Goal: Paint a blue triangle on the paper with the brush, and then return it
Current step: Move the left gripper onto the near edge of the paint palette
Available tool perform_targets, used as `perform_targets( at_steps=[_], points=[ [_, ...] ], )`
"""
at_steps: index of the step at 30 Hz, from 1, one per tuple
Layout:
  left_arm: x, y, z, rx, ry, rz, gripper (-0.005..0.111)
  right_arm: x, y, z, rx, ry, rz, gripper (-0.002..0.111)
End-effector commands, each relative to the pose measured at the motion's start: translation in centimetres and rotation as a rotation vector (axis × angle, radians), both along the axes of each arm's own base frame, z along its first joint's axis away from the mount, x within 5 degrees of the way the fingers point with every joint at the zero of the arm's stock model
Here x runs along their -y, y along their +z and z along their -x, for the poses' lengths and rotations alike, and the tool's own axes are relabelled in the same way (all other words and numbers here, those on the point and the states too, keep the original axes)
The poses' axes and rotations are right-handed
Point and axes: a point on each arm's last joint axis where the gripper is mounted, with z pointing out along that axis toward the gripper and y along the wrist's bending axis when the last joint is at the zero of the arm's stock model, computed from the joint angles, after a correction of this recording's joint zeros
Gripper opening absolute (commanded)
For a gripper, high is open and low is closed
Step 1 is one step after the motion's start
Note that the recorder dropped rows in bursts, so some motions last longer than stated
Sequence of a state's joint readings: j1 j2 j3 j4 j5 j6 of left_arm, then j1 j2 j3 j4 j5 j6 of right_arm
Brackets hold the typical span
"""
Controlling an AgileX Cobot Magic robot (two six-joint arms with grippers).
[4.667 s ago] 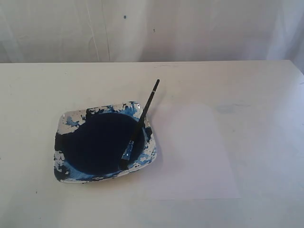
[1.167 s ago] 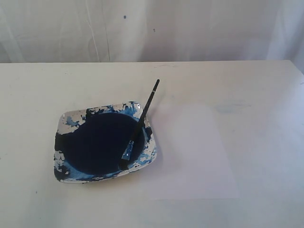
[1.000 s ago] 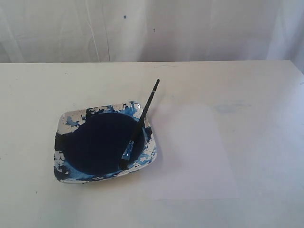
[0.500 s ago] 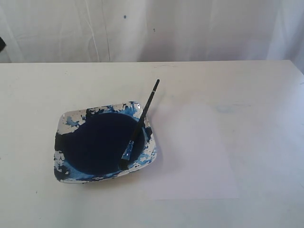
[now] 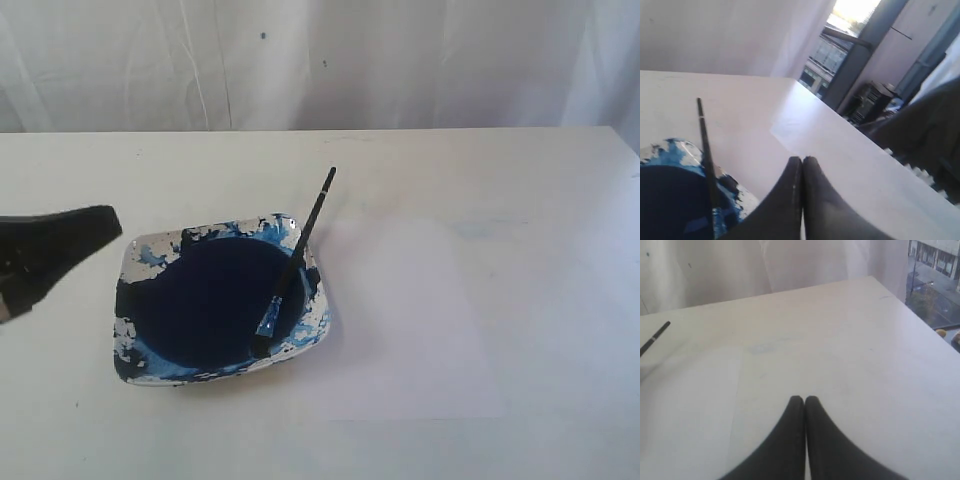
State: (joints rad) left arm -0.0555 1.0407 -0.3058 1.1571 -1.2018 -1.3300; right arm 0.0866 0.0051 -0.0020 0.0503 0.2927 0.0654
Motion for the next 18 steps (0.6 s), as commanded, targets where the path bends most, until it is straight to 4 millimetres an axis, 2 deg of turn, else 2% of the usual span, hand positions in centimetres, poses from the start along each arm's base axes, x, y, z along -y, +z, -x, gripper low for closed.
perform_targets(
  at_steps=[1,4,9,15,18],
  points=[
    [2.0,-0.9,0.9,-0.028,-0.071,-0.082,0.000,0.0,0.9,-0.1,0.110,-0.003,-0.011,0.000],
    [3.2,-1.3,1.3,-0.020,-0.077,-0.148,0.000,0.0,1.3,-0.2,0.155,-0.005,-0.016,0.000],
    [6.0,-2.6,1.8,-0.017,-0.142,-0.269,0.000,0.0,1.5,-0.2,0.161,-0.021,-0.140,0.000],
    [10.0,-4.6,0.4,0.019,-0.235,-0.467,0.000,0.1,1.9,-0.2,0.184,-0.043,-0.376,0.000],
    [11.4,-5.5,-0.9,0.034,-0.265,-0.521,0.000,0.1,2.0,-0.2,0.190,-0.046,-0.431,0.000]
  ],
)
